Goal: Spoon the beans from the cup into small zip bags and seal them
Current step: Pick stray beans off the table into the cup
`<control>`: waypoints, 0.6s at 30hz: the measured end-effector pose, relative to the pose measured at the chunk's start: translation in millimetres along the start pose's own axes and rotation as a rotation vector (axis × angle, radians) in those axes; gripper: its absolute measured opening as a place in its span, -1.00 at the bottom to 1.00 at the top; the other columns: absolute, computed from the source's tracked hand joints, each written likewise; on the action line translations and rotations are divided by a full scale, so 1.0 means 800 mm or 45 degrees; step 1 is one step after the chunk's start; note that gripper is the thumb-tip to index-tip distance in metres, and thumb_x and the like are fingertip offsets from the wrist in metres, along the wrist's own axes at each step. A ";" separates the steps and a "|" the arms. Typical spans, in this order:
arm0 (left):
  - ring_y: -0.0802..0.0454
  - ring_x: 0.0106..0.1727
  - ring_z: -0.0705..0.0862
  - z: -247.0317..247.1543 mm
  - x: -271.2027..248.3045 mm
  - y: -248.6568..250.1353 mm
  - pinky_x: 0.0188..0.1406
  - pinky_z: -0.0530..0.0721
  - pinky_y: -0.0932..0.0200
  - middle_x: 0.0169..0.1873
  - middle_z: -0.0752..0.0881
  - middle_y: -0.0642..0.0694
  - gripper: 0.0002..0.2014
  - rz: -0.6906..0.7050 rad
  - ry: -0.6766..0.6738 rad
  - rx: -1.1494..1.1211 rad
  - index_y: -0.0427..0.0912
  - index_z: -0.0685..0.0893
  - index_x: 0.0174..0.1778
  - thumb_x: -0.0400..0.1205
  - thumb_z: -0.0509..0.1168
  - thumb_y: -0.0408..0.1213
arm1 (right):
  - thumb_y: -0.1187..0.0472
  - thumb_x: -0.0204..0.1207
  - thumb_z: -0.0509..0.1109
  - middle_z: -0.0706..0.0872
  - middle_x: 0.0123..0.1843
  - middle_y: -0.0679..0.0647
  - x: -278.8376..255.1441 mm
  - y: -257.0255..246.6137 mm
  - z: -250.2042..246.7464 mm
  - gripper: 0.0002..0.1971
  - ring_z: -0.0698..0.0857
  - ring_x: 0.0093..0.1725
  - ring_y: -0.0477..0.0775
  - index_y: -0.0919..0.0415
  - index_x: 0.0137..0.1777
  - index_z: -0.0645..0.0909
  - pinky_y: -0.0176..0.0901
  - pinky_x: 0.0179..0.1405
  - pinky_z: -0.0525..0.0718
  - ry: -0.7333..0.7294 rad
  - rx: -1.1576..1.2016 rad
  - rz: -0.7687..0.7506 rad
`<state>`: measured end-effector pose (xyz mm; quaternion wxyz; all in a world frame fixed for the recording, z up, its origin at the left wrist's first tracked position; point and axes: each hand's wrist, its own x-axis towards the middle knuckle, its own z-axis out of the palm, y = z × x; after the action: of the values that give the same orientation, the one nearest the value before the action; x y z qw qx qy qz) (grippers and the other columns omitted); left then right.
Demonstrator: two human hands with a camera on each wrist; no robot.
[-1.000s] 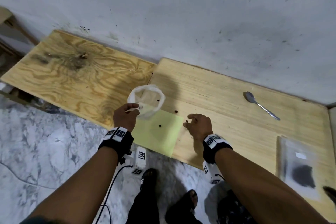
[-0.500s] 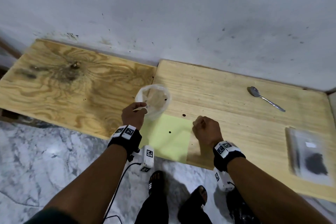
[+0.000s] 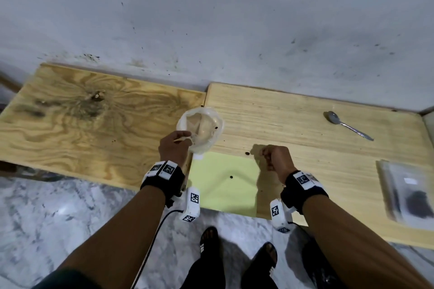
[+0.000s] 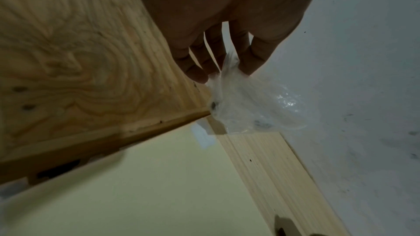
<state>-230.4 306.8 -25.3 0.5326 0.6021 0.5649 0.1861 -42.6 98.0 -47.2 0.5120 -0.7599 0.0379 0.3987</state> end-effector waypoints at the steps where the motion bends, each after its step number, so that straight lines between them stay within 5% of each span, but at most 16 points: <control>1: -0.06 -0.38 0.62 -0.003 0.002 -0.002 -0.23 0.68 0.04 -0.23 0.79 -0.15 -0.78 0.000 0.001 0.007 0.01 0.79 -0.22 0.41 0.42 -0.45 | 0.39 0.48 0.34 0.56 -0.51 -0.02 0.001 0.000 0.006 -0.81 0.47 -0.52 -0.04 0.20 -0.33 0.66 -0.28 -0.57 0.44 0.035 -0.155 -0.101; 4: -0.09 -0.34 0.66 -0.012 0.007 -0.010 -0.17 0.73 -0.02 -0.19 0.79 -0.14 -0.78 -0.010 0.008 0.035 0.00 0.80 -0.20 0.42 0.42 -0.44 | 0.24 0.44 0.55 0.76 -0.30 -0.09 0.008 0.005 0.021 -0.92 0.69 -0.25 -0.13 0.04 -0.21 0.81 -0.32 -0.15 0.61 0.054 -0.567 -0.358; 8: -0.10 -0.35 0.65 -0.020 0.006 -0.018 -0.21 0.72 -0.03 -0.23 0.78 -0.15 -0.79 0.000 0.011 0.041 -0.02 0.79 -0.20 0.42 0.41 -0.45 | 0.29 0.40 0.58 0.84 0.04 0.09 0.013 0.017 0.033 -0.80 0.75 0.11 0.05 0.21 0.02 0.83 -0.29 0.23 0.56 0.075 -0.771 -0.472; 11: -0.09 -0.40 0.60 -0.027 0.004 -0.023 -0.27 0.64 0.06 -0.32 0.75 -0.20 -0.77 -0.007 0.022 0.027 0.00 0.78 -0.23 0.42 0.41 -0.47 | 0.37 0.43 0.53 0.85 0.02 0.16 0.015 0.028 0.036 -0.85 0.77 0.11 0.13 0.28 -0.01 0.84 -0.37 0.14 0.48 0.120 -0.787 -0.577; 15: -0.06 -0.42 0.58 -0.033 0.002 -0.024 -0.29 0.56 0.15 -0.38 0.73 -0.19 -0.78 -0.019 0.036 0.031 0.01 0.79 -0.22 0.41 0.42 -0.44 | 0.31 0.51 0.46 0.82 -0.15 0.12 0.015 0.027 0.036 -0.91 0.74 -0.07 0.13 0.26 -0.13 0.81 -0.24 -0.08 0.50 0.067 -0.898 -0.642; 18: -0.05 -0.45 0.57 -0.032 -0.001 -0.024 -0.32 0.54 0.17 -0.37 0.73 -0.17 -0.78 -0.027 0.043 0.031 0.02 0.79 -0.23 0.41 0.42 -0.44 | 0.22 0.60 0.35 0.72 -0.26 0.06 0.010 0.018 0.032 -0.79 0.61 -0.22 0.07 0.29 -0.17 0.75 -0.16 -0.20 0.47 0.096 -0.579 -0.382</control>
<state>-261.1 313.7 -31.7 0.5176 0.5992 0.5825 0.1836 -58.6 114.8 -67.7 0.3798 -0.8667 -0.1466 0.2882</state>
